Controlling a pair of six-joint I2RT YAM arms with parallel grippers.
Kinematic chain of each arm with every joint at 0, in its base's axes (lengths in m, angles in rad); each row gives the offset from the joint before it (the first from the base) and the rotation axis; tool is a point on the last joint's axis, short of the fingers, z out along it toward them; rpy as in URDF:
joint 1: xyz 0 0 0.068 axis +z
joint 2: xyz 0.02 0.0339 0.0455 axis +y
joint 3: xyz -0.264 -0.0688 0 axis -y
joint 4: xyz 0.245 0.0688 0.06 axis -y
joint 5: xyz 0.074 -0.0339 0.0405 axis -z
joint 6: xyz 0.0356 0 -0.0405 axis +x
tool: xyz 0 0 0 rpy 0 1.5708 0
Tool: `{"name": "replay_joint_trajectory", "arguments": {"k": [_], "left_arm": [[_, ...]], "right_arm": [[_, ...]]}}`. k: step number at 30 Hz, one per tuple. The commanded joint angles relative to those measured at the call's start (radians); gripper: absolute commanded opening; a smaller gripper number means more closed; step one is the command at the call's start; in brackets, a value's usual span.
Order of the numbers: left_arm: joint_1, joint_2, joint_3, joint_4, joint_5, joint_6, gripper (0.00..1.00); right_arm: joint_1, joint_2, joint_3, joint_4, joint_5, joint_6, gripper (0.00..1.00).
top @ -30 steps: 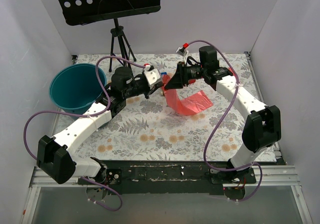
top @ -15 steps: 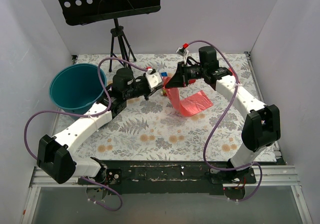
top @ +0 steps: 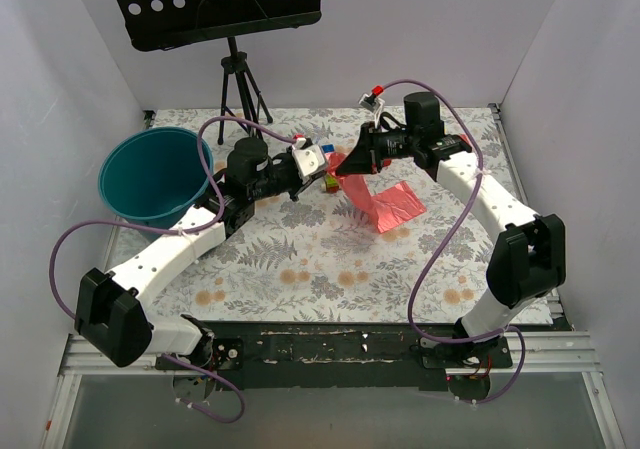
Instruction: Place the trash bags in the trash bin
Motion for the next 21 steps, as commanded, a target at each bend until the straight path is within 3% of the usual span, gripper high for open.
{"name": "replay_joint_trajectory", "arguments": {"k": [1,7,14,15,17,21], "left_arm": [[0.004,-0.018,-0.009,0.023,-0.073,-0.008,0.0],[0.01,-0.016,-0.012,0.028,-0.08,-0.005,0.0],[0.008,0.008,0.04,-0.027,0.044,-0.057,0.0],[0.008,0.017,0.059,-0.052,0.063,-0.065,0.05],[0.007,0.03,0.079,-0.055,0.072,-0.131,0.27],[0.008,0.066,0.117,-0.035,0.069,-0.246,0.32]], "right_arm": [[-0.037,-0.055,-0.008,-0.014,0.028,-0.045,0.01],[-0.045,-0.092,-0.031,-0.022,-0.004,-0.059,0.01],[-0.046,-0.062,-0.007,0.021,-0.025,-0.028,0.01],[-0.046,-0.056,0.001,0.022,-0.028,-0.026,0.01],[-0.046,-0.043,0.016,0.029,-0.036,-0.025,0.01],[-0.045,-0.037,0.029,0.032,-0.044,-0.022,0.01]]}}
